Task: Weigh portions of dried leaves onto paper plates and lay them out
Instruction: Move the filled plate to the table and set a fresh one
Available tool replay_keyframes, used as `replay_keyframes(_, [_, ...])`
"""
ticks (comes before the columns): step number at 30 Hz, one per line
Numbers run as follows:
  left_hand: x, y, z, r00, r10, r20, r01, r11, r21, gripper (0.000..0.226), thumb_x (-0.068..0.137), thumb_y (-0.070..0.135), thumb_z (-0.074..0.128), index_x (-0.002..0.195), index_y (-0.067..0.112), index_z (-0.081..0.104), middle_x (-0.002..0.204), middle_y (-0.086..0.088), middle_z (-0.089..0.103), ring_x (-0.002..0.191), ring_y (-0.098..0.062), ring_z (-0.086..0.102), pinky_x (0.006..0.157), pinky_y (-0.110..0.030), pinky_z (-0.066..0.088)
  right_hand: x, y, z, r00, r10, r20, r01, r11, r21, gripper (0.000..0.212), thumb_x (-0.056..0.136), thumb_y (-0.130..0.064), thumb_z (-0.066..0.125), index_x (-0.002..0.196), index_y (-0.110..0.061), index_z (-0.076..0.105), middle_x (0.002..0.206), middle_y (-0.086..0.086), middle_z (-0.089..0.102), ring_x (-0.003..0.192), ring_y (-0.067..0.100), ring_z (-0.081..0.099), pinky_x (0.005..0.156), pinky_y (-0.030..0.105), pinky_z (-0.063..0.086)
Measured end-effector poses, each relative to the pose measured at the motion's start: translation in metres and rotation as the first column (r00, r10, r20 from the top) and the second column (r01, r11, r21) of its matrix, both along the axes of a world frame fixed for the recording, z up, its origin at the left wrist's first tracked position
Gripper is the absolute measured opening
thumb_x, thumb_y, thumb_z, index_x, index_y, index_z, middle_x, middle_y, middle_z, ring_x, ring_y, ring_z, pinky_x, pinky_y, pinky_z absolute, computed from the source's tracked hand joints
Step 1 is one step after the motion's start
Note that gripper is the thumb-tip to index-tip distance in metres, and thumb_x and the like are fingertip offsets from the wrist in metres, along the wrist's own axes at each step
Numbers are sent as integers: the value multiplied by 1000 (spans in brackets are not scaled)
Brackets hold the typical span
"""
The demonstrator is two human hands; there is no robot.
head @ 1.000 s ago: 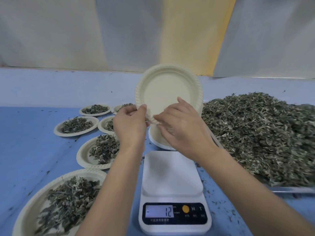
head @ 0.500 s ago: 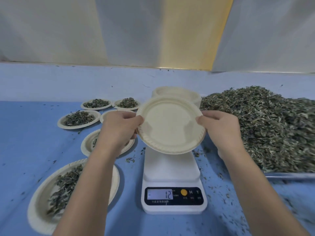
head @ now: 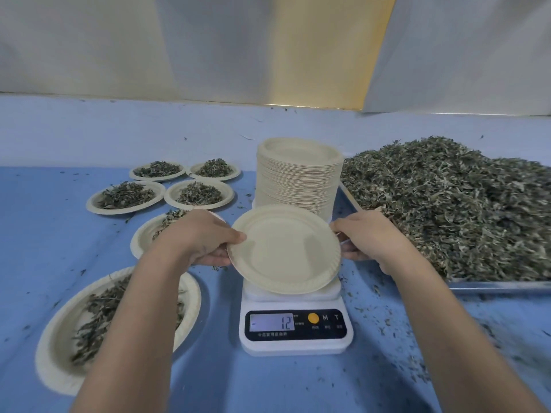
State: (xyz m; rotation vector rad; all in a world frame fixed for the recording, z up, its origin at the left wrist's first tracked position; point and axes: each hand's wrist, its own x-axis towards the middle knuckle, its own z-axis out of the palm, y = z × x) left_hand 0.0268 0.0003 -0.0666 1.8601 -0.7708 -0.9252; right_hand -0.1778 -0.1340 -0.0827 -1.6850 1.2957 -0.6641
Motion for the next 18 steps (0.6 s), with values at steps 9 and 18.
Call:
replay_keyframes(9, [0, -6, -8, 1000, -1, -11, 1, 1000, 19, 27, 89, 25, 64, 92, -1, 64, 55, -7, 66, 44, -15, 64, 42, -22, 52, 1, -3, -8, 998, -59, 28, 58, 998, 32, 22, 89, -17, 59, 78, -1, 69, 70, 9, 67, 55, 15, 60, 45, 21, 50])
replay_keyframes(18, [-2, -5, -12, 1000, -6, -25, 8, 997, 79, 35, 92, 28, 60, 103, -5, 63, 77, -17, 68, 57, -20, 64, 44, -22, 53, 4, -4, -11, 999, -49, 16, 48, 998, 38, 21, 89, -17, 58, 82, 0, 68, 67, 8, 65, 53, 17, 58, 48, 22, 53])
